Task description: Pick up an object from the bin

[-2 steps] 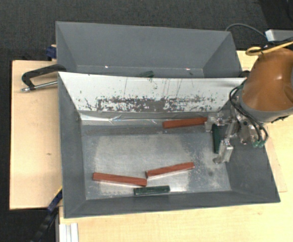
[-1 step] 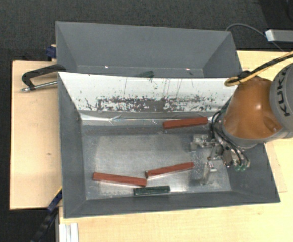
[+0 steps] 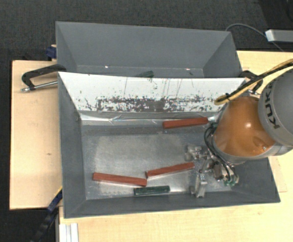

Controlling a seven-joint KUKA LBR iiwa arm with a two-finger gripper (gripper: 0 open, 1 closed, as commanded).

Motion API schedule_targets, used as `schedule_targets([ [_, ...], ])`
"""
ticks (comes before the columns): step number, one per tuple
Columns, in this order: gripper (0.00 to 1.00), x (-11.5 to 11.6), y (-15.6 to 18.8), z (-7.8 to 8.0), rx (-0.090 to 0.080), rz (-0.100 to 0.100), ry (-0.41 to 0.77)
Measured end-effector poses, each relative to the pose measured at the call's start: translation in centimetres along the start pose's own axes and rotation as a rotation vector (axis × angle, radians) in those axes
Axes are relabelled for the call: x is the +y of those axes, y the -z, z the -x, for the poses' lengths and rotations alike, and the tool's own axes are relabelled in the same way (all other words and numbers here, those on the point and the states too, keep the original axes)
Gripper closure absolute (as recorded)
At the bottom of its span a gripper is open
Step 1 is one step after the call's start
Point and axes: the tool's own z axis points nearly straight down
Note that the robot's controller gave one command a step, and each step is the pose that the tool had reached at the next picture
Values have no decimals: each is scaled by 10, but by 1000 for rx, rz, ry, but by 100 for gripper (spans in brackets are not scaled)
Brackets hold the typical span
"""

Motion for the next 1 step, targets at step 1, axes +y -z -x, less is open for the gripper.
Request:
schedule_targets([
  [1, 100, 59, 16, 14, 14, 0, 60],
])
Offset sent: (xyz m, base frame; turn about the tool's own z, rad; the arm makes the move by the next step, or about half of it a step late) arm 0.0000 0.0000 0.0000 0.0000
